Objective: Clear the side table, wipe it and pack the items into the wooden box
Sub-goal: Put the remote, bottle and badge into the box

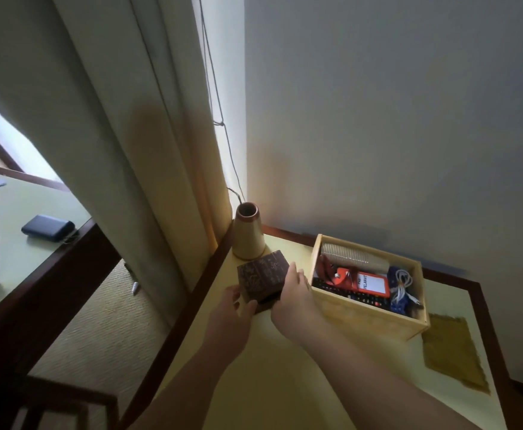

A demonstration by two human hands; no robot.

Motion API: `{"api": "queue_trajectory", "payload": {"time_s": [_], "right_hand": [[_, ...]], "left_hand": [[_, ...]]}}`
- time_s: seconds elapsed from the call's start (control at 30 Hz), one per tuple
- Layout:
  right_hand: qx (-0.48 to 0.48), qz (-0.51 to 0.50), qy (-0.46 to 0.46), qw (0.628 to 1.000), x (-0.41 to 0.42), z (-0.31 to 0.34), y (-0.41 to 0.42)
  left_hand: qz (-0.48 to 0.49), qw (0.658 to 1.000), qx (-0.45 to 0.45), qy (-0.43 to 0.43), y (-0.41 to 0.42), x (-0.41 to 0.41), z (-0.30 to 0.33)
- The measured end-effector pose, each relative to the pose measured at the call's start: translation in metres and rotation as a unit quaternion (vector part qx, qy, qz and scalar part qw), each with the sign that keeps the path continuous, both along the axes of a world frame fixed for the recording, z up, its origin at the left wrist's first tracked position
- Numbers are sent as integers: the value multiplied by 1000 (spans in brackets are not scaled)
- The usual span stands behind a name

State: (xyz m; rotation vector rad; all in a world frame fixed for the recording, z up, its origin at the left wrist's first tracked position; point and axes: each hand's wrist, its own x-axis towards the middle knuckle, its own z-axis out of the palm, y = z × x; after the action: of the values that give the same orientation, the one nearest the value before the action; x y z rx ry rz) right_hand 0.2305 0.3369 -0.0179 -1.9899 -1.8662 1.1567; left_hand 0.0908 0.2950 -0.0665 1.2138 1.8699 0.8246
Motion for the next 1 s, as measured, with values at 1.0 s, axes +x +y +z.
{"api": "queue_trajectory", "payload": {"time_s": [1.0], "right_hand": [[48, 119, -102, 986, -1, -35, 8]], "left_hand": [[-97, 993, 34, -62, 67, 8, -5]]}}
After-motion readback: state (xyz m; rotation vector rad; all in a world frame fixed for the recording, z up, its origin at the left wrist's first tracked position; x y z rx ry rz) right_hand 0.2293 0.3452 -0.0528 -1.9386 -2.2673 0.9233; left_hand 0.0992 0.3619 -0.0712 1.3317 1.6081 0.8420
